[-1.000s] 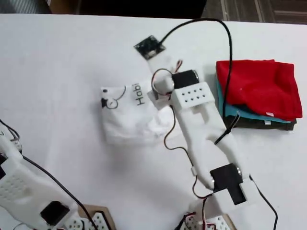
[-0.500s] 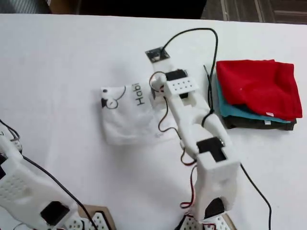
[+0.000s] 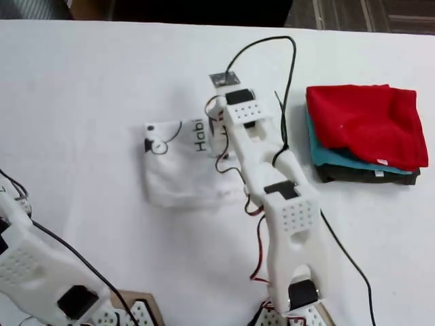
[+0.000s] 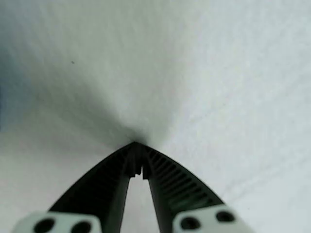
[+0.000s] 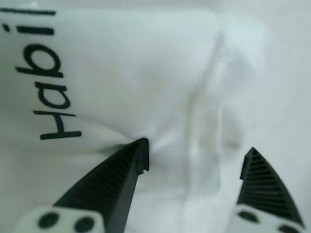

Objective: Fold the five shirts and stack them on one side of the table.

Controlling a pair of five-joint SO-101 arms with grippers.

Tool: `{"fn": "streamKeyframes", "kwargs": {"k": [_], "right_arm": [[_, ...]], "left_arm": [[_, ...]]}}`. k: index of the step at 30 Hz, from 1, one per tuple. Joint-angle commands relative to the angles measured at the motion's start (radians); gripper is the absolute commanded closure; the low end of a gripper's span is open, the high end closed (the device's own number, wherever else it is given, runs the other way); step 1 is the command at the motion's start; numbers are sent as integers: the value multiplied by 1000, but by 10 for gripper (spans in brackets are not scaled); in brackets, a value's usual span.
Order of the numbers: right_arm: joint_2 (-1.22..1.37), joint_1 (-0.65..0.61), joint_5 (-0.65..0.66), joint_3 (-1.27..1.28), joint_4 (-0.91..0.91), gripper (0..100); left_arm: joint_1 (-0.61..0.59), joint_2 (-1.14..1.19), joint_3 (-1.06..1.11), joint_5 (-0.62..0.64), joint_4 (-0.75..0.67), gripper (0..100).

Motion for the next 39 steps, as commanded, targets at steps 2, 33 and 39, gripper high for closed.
{"fn": "streamKeyframes", "kwargs": {"k": [2, 33, 39], "right_arm": [[77, -36, 66, -92, 160, 741], [-354, 58, 368, -132, 237, 976], [-526, 157, 454, -84, 237, 976]], "left_arm": [[38, 12, 22, 8, -35, 973], [35, 12, 22, 8, -37, 973], [37, 12, 22, 8, -37, 973]]}}
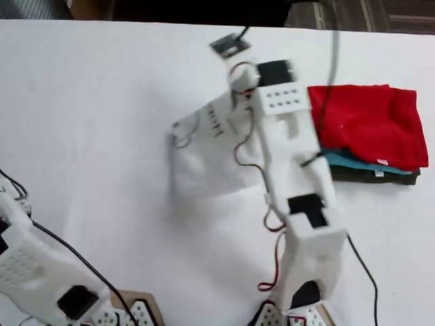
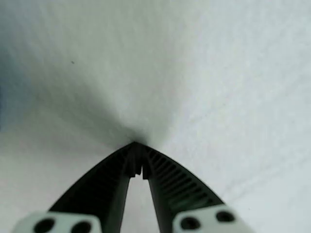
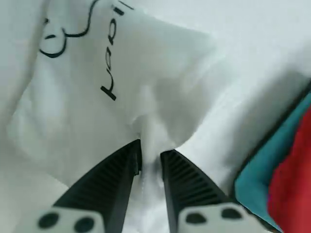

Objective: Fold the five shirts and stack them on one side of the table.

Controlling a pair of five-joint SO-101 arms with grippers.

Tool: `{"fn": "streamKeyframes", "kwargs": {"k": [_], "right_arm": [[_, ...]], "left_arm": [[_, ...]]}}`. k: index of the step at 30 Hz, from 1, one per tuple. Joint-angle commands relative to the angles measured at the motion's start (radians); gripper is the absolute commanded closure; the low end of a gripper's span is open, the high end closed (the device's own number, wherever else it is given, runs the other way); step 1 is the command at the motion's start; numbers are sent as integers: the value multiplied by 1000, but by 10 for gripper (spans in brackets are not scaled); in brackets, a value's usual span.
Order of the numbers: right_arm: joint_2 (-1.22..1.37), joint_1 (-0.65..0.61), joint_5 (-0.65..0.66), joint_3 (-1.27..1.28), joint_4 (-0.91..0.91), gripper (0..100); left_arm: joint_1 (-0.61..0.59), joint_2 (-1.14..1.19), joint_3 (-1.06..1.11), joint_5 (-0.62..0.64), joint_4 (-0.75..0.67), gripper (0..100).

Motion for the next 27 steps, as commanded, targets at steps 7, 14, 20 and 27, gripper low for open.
{"fn": "streamKeyframes", "kwargs": {"k": [7, 14, 20, 27], "right_arm": [[-288, 162, 196, 40, -2, 976], [-400, 285, 295, 40, -99, 976], [-458, 298, 348, 40, -166, 976], [-504, 372, 350, -40, -200, 976]], "left_arm": [[37, 12, 22, 8, -37, 973], [38, 12, 22, 6, -37, 973], [38, 12, 22, 6, -37, 973], [38, 12, 22, 6, -38, 973]]}}
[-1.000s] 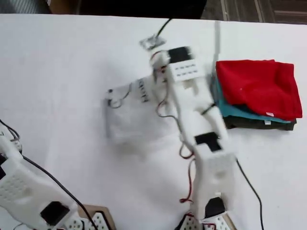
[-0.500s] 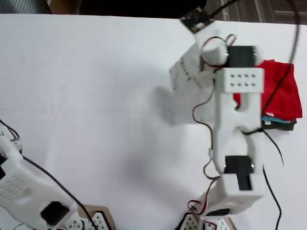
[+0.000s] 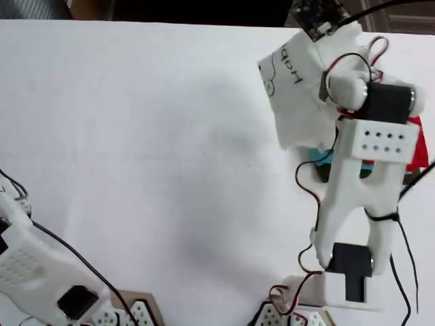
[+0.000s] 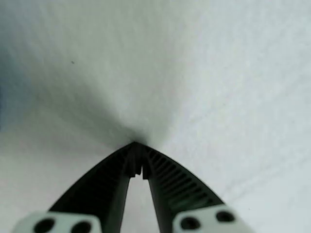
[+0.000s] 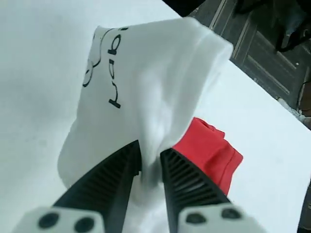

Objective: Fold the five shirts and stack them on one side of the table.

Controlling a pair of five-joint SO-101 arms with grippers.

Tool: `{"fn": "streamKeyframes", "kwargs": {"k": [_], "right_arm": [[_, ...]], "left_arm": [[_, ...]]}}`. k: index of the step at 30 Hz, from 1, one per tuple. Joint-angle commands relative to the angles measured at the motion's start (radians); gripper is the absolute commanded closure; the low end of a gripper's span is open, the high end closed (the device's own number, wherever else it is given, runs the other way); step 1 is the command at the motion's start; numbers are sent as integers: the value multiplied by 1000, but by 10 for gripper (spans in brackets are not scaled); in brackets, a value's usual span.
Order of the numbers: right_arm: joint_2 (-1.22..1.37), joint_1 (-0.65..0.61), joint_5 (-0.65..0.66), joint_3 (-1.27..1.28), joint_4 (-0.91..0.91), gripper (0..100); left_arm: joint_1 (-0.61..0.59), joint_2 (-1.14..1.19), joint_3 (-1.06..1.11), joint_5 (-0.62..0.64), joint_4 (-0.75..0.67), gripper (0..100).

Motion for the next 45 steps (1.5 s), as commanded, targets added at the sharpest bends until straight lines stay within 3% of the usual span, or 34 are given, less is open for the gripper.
{"fn": "streamKeyframes", "kwargs": {"k": [1, 10, 20, 36, 45], "right_arm": [[-68, 70, 5, -101, -39, 976], [28, 193, 12, -176, -44, 976], [159, 189, 12, -183, -42, 975], [-28, 82, 5, -175, -21, 975], [-10, 107, 5, -173, -22, 975]], "left_arm": [[38, 12, 22, 6, -38, 973], [38, 12, 22, 6, -38, 973], [38, 12, 22, 5, -38, 973], [38, 12, 22, 5, -38, 973], [38, 12, 22, 5, -38, 973]]}}
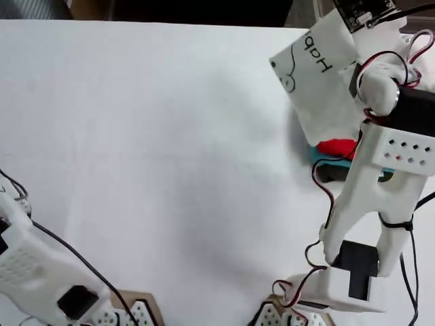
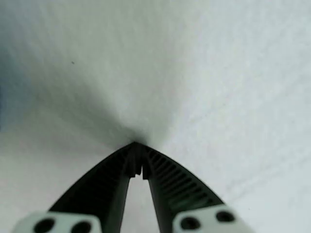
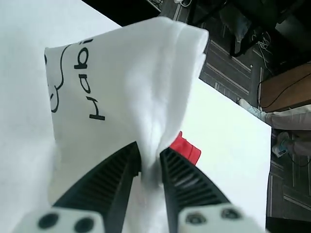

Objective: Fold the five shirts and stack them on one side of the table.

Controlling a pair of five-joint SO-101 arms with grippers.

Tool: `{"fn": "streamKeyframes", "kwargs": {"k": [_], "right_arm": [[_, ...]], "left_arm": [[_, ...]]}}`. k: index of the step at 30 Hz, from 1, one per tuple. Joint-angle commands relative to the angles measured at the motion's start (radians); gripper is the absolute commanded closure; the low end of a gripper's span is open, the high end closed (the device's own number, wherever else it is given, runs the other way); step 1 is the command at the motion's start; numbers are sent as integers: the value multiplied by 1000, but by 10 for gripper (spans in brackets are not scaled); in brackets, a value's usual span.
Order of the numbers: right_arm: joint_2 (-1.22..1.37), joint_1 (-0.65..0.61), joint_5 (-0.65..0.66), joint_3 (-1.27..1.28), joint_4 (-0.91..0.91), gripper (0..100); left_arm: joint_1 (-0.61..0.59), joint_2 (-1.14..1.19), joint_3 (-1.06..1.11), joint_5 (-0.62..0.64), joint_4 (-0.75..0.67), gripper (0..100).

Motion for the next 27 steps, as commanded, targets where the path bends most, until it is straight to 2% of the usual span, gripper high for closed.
{"fn": "streamKeyframes", "kwargs": {"k": [1, 11, 17, 27], "right_arm": [[-28, 25, -3, -37, -7, 975], [211, 166, 5, -46, -15, 975], [337, 232, 6, -46, -124, 975], [496, 335, 135, -46, -265, 975]], "left_arm": [[38, 12, 22, 5, -37, 973], [38, 12, 22, 5, -37, 973], [38, 12, 22, 6, -37, 973], [38, 12, 22, 8, -37, 973]]}}
